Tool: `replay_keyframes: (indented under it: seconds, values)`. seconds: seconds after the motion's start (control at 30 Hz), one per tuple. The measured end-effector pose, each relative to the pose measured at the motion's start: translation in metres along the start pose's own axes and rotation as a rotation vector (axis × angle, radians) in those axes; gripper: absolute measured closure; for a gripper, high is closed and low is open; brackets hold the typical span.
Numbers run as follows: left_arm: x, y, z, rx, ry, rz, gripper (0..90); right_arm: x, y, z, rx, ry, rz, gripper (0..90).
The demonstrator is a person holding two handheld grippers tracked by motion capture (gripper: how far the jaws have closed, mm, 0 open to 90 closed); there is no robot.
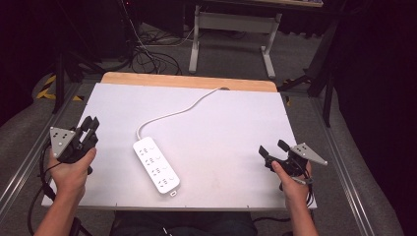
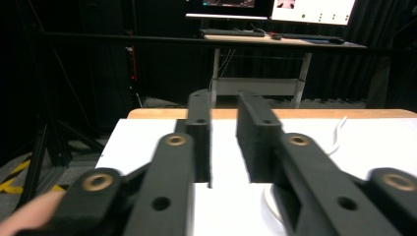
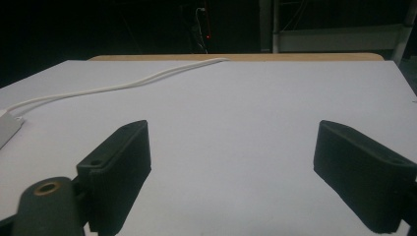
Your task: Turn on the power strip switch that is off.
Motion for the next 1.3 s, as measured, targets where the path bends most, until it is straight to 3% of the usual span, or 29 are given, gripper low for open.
replay_keyframes:
  seconds: [0.17,0.37,0.4,0.47,0.63,0.9,1.3]
  values:
    - [0.0003,-0.0008,0.0008,0.001,0.013,0.014,56.8,0.0000,-0.0002,-0.0001,0.001,0.000,-0.001,14.8]
    - [-0.0001,-0.0025,0.0000,0.003,0.007,0.014,30.4,-0.0002,-0.0001,-0.0001,0.000,0.001,-0.001,14.8]
    - [0.0004,-0.0027,-0.0002,-0.001,0.008,0.023,30.4,-0.0002,-0.0001,-0.0001,0.000,0.001,-0.001,14.8]
    - [0.0018,-0.0031,-0.0006,-0.001,0.021,0.046,11.7,-0.0001,0.0001,0.0003,-0.003,0.000,-0.002,14.8]
    - [0.0047,-0.0029,0.0004,-0.009,0.033,0.061,4.9,-0.0004,0.0003,0.0004,-0.004,0.000,-0.003,14.8]
    - [0.0045,-0.0043,-0.0017,-0.002,0.040,0.069,1.7,-0.0002,0.0003,0.0005,-0.005,0.000,-0.002,14.7]
    - [0.0007,-0.0057,-0.0044,0.011,0.029,0.042,1.1,-0.0008,0.0011,0.0018,-0.014,-0.005,-0.005,13.0]
Point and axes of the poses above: each handheld gripper's, and its own axes: y roughly backward along the jaws, z roughly out of its top, x roughly to its left, the point moved 8 cm from there along -y, roughly forward along the jaws
